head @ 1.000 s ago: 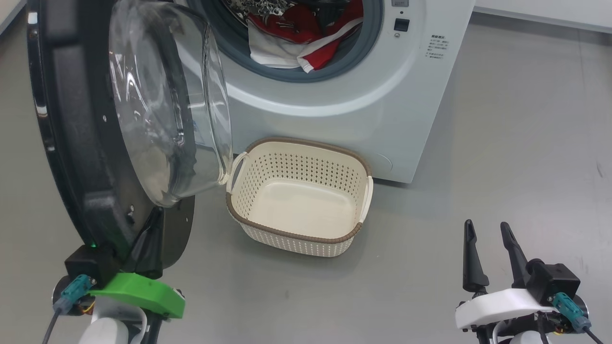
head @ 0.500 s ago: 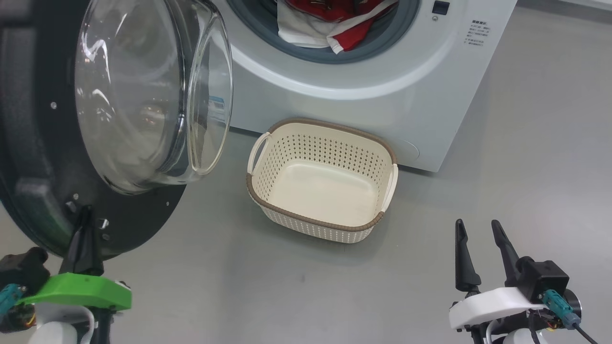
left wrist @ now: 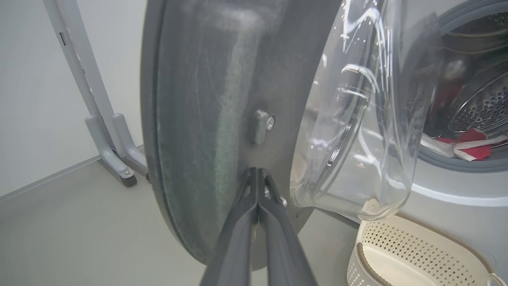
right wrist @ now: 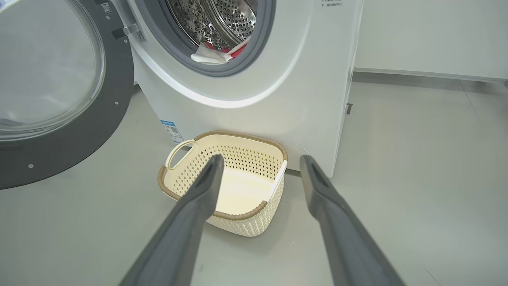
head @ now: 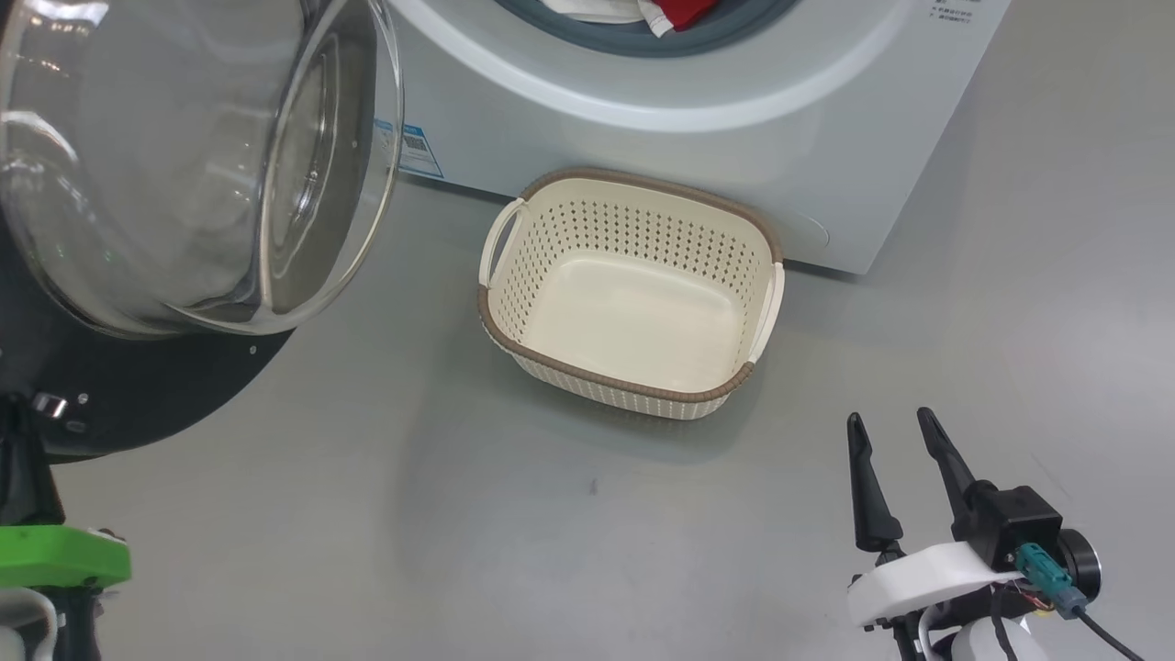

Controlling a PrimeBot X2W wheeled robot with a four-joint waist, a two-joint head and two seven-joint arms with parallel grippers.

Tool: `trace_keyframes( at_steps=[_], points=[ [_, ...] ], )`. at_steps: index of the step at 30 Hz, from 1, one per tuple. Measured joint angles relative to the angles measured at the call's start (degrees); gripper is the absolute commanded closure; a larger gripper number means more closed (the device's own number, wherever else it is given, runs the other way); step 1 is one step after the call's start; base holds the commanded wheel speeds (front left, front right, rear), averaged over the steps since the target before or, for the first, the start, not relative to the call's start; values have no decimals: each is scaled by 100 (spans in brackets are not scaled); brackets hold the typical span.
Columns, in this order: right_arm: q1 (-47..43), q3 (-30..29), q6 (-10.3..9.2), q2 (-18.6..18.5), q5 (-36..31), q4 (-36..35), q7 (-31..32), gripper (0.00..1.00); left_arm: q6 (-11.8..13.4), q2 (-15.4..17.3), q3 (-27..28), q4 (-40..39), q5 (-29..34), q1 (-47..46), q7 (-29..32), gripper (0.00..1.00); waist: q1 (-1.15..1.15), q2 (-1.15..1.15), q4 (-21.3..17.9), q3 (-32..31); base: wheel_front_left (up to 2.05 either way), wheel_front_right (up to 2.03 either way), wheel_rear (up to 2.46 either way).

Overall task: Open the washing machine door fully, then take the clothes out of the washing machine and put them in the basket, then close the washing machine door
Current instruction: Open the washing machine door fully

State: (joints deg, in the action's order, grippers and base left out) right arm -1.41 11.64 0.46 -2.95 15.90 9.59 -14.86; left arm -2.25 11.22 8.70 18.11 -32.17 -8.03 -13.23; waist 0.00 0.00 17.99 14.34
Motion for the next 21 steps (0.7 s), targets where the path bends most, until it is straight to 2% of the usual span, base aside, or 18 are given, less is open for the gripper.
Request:
trace_keyframes(
  at_steps=[6, 7, 8, 9, 21],
  points=[
    [242, 14, -2, -69, -142, -31, 0, 0, -46, 245, 235, 198, -156, -280, -3, 100, 0, 0, -23, 360, 0, 0, 0],
    [432, 29, -20, -122, -268, -86, 0, 0, -111, 508, 380, 387, -156, -555, -47, 100, 0, 0, -53, 687, 0, 0, 0],
    [556, -34, -113, -172, -327, -165, 0, 0, -168, 638, 421, 501, -165, -733, -53, 100, 0, 0, -72, 846, 0, 0, 0],
    [639, -48, -114, -180, -328, -200, 0, 0, -213, 704, 434, 612, -201, -856, -53, 100, 0, 0, -84, 948, 0, 0, 0],
    [839, -38, -119, -211, -401, -219, 0, 0, -311, 1189, 577, 1325, -202, -1519, -56, 100, 0, 0, -158, 1367, 0, 0, 0]
  ],
)
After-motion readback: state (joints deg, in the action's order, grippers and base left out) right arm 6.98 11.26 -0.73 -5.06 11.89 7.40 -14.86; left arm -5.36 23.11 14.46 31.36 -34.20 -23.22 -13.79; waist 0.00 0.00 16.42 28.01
